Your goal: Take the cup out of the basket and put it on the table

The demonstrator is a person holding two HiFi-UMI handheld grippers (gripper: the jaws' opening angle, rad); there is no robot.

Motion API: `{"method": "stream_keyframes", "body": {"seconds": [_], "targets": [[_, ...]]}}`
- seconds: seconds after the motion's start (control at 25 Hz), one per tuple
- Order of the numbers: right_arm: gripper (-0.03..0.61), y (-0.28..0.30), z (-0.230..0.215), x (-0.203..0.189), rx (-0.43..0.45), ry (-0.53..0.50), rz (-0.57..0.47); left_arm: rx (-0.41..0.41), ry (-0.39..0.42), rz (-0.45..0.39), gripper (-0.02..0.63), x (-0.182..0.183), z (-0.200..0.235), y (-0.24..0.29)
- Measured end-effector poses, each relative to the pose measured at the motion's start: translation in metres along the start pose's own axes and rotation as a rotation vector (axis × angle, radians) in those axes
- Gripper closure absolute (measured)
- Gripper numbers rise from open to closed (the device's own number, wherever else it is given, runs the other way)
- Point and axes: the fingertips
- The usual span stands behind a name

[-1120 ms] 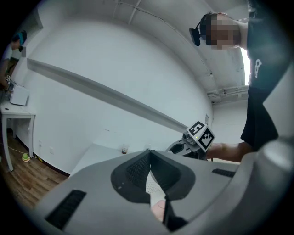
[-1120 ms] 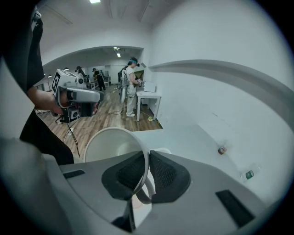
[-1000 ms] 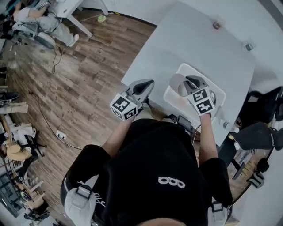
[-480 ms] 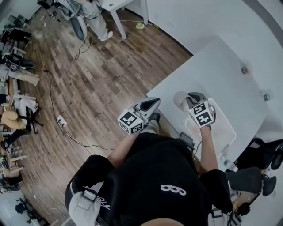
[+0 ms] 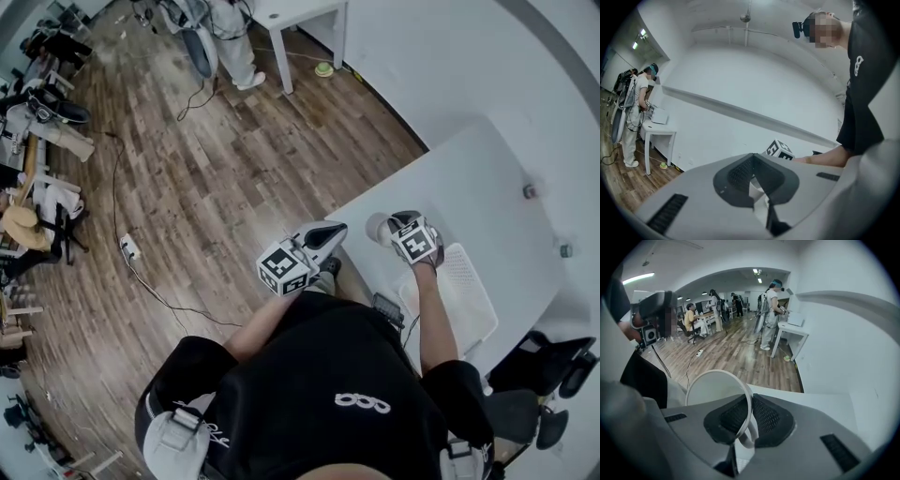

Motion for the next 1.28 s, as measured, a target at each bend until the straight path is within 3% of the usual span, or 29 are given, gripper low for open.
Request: {"method": "stream_keyframes", "body": {"seconds": [0.32, 0.68, 1.28], "targets": [[0.531, 0.073, -0.022, -0.025, 0.034, 0.009, 0.184, -0.019, -0.006, 0.041, 0.606, -0.009, 0.027, 0.017], [0.531, 0.123, -0.048, -0.074, -0.019, 0.019, 0.379, 0.006, -0.019, 0.064, 0.605, -0.019, 0.047, 0.025], [0.531, 0.162, -0.025, -0.105, 0.036, 0.032, 0.426, 0.049, -0.04, 0.083, 0.606, -0.037, 0.048, 0.015]]}}
Point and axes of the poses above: the fingertips, and each gripper's own axes: y forward along the fingers, z to its left, x out of its top, and after that the axes turned 6 degrees about -x, right-handed
